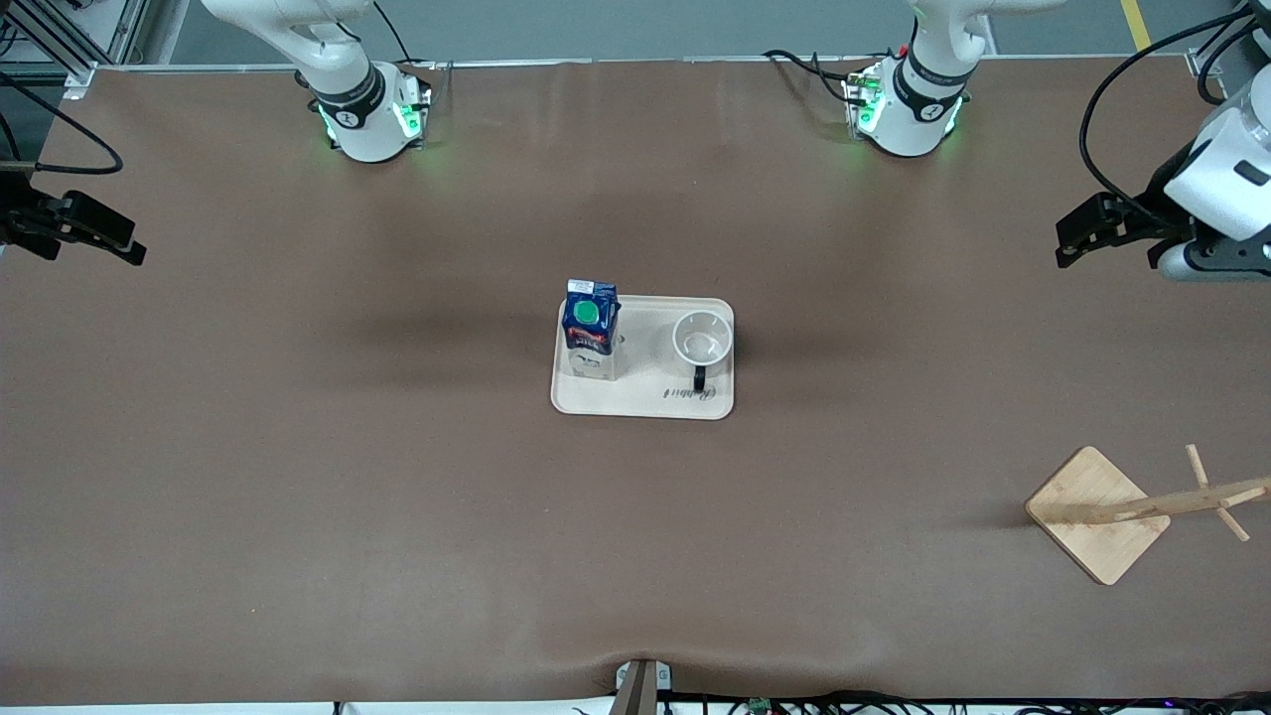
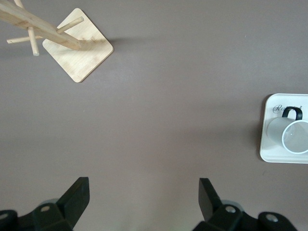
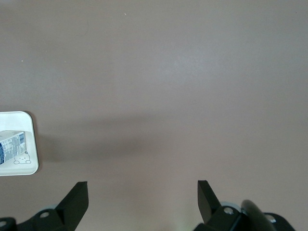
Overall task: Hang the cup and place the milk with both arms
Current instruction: 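Reach the left gripper toward the white mug on the tray, then lower the left gripper and grasp the white mug's rim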
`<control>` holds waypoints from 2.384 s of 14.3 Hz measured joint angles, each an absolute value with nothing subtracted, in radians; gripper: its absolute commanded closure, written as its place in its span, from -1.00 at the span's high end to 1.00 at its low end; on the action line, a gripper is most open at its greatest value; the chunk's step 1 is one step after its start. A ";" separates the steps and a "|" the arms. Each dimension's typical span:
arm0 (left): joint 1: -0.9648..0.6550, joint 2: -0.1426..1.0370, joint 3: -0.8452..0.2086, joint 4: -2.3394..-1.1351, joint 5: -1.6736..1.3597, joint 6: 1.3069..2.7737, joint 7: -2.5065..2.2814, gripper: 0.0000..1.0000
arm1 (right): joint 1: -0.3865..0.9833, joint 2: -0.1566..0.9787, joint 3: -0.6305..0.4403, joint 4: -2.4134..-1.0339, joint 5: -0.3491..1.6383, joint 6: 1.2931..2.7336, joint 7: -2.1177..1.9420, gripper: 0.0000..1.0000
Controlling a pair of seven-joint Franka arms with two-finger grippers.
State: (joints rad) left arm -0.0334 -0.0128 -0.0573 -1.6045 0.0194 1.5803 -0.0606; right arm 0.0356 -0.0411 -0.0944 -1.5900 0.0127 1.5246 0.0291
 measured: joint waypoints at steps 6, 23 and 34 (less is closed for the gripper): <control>-0.040 0.055 -0.062 -1.606 0.019 1.628 -0.061 1.00 | 0.035 -0.041 -0.094 -1.590 0.013 1.523 0.029 1.00; -0.248 0.300 -0.105 -1.884 0.019 2.202 -0.346 1.00 | 0.016 -0.038 -0.095 -1.590 0.013 1.521 0.029 1.00; -0.545 0.429 -0.113 -1.881 0.019 2.246 -0.640 0.42 | 0.016 -0.037 -0.095 -1.590 0.013 1.521 0.029 1.00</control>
State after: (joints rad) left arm -0.5452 0.4287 -0.1129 -1.8811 0.0193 2.2463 -0.6400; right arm 0.0158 -0.0373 -0.0950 -1.5898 0.0128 1.5213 0.0289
